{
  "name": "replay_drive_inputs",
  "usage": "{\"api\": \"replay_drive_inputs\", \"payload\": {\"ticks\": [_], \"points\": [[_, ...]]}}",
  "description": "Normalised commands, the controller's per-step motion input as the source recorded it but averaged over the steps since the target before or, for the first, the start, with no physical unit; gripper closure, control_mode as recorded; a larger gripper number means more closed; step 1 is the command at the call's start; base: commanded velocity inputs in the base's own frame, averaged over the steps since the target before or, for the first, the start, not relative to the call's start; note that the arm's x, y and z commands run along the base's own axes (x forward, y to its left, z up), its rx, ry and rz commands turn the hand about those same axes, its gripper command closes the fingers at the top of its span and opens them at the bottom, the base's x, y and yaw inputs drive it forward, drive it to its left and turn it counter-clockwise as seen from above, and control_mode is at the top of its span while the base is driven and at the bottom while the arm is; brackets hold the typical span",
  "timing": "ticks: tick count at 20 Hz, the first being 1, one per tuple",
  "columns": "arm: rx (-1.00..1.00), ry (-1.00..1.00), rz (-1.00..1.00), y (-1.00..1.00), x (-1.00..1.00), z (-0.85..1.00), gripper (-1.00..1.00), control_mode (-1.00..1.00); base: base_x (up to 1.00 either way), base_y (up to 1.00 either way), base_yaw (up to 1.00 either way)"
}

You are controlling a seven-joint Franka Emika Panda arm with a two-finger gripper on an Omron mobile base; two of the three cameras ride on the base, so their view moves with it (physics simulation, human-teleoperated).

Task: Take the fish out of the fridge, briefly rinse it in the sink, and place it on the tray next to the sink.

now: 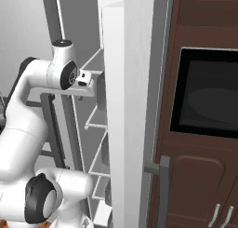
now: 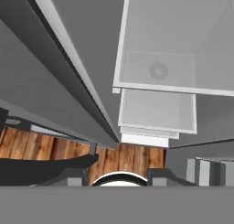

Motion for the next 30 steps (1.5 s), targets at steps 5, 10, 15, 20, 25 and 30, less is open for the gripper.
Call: {"api": "replay_drive_inputs", "payload": {"ticks": [5,10,15,20,25,30], "points": [[0.00,-0.03,0.00,-0.20,-0.04,0.00,-1.00,-1.00,0.00,0.00,0.00],[0.00,-0.15,0.00,-0.85,-0.18,0.22,-1.00,-1.00,0.00,0.00,0.00],[-0.02,-0.30,0.05,-0.54,-0.06,0.36,-1.00,-1.00,0.00,0.00,0.00],[-0.03,-0.16,0.13,-0.01,0.25,0.30,-1.00,-1.00,0.00,0.00,0.00],[-0.12,-0.05,0.05,0.00,0.34,0.48,-1.00,-1.00,0.00,0.00,0.00],[-0.21,0.09,0.00,0.05,0.38,0.38,-1.00,-1.00,0.00,0.00,0.00]]}}
